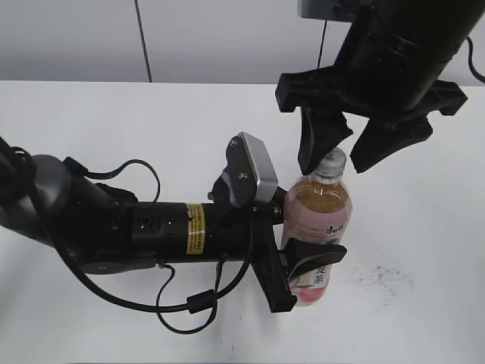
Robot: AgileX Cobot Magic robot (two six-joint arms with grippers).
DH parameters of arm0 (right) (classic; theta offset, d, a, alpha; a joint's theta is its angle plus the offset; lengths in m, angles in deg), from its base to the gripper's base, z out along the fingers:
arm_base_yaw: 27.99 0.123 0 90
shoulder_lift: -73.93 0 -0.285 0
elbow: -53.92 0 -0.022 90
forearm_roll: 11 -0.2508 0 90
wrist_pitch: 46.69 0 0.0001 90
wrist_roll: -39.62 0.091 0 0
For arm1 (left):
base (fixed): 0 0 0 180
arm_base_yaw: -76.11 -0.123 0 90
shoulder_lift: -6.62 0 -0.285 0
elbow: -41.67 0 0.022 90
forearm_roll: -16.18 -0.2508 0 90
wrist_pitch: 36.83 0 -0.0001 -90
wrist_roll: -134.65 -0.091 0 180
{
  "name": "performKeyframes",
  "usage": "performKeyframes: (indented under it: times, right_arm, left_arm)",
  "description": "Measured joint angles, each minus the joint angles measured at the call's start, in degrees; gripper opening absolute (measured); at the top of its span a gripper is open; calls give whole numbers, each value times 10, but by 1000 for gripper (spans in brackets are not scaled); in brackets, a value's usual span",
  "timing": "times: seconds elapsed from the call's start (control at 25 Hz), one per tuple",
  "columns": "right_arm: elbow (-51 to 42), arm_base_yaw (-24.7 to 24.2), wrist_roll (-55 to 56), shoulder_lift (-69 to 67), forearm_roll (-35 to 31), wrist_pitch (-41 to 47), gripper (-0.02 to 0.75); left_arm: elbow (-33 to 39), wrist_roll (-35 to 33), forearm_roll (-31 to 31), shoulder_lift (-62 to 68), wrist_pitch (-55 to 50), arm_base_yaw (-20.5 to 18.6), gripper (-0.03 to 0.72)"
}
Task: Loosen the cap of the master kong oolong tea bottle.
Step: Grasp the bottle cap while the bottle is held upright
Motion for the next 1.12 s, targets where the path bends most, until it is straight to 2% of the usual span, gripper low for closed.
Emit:
performKeyframes:
  times: [0.12,0.28,0.52,0.64,0.84,0.92,1.04,1.12]
  right_arm:
    - [0,0,-42,-1,-2,-2,273]
    - [1,0,-229,-1,-2,-2,274]
    - [2,0,-691,-1,-3,-2,274]
    - [2,0,-863,-1,-4,-2,274]
    - [2,0,-916,-1,-6,-1,288]
    - [2,0,-899,-1,-7,-1,374]
    - [5,0,-822,-1,-16,-1,554]
    - [17,0,-756,-1,-26,-1,609]
  left_arm:
    - [0,0,0,0,0,0,384]
    - [0,0,0,0,0,0,384]
    - [0,-1,-2,0,0,0,384]
    - [0,-3,-3,0,0,0,384]
    - [0,-4,-3,0,0,0,384]
    - [0,-1,-1,0,0,0,384]
    - [0,-1,-1,0,0,0,384]
    - [0,-1,-1,0,0,0,384]
